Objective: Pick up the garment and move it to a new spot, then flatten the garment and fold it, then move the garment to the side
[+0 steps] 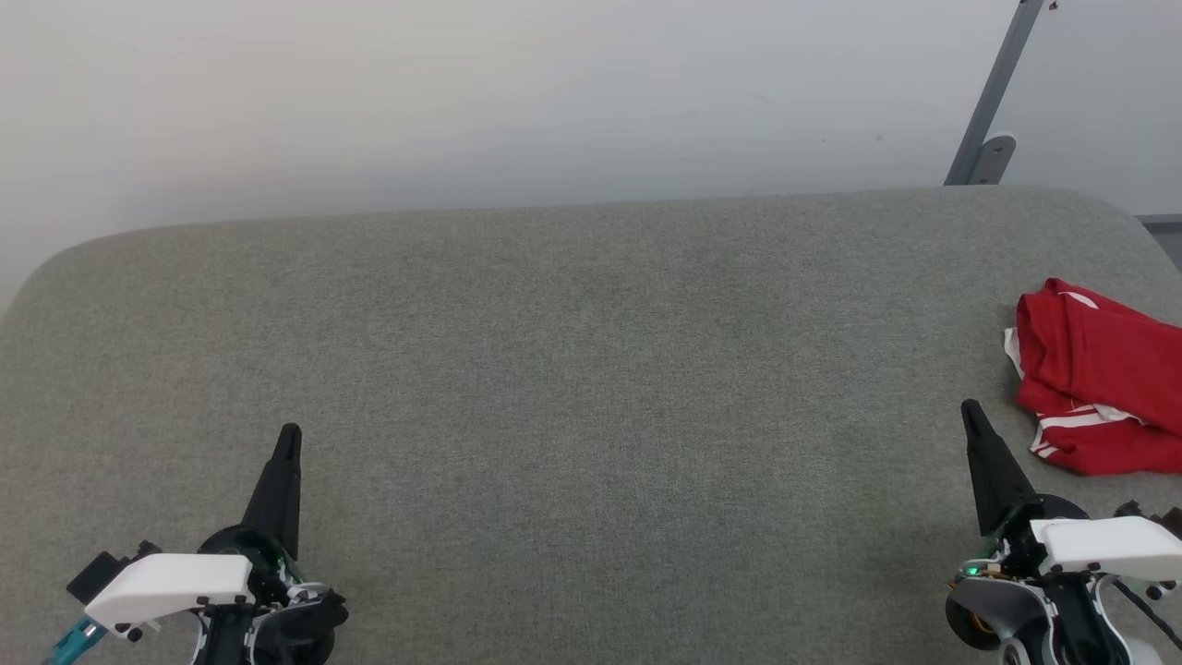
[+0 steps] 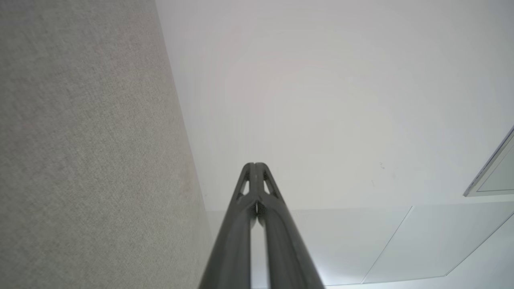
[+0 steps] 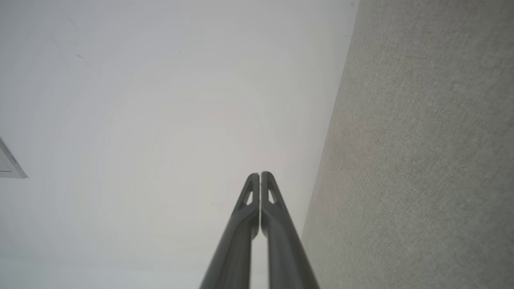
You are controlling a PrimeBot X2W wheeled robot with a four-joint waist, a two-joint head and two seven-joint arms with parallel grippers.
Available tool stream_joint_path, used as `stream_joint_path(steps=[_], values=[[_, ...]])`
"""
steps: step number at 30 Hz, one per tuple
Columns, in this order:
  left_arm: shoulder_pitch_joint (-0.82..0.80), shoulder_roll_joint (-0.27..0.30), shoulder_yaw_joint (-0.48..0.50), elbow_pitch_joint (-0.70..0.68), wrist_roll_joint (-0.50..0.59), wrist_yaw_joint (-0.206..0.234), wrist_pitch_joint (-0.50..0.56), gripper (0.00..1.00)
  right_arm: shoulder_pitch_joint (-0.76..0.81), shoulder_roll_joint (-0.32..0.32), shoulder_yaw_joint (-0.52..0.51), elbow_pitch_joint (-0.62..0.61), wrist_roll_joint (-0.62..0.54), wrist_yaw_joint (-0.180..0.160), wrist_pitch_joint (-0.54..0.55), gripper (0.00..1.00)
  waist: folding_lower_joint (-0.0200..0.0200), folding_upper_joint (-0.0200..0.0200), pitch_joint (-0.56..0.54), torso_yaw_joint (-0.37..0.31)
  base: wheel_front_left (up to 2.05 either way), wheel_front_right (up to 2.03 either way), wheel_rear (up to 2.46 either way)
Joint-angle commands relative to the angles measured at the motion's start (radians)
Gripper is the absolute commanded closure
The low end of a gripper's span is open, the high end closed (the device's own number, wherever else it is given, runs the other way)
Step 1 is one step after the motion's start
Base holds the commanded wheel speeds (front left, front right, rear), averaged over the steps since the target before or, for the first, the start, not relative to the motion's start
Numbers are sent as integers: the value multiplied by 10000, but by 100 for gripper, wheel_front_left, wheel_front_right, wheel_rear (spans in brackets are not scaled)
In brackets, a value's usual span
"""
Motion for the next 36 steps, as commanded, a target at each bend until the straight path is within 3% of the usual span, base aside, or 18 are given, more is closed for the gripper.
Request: stream_joint_path(steps=[1,36], values=[[-123,-3,16,-2,17,-30,16,100,-44,13,-11,11,39,2,25,100,0,0,0,0,0,0,0],[-125,-9,27,-1,29,-29,27,100,-44,13,-6,11,41,2,25,100,0,0,0,0,0,0,0]])
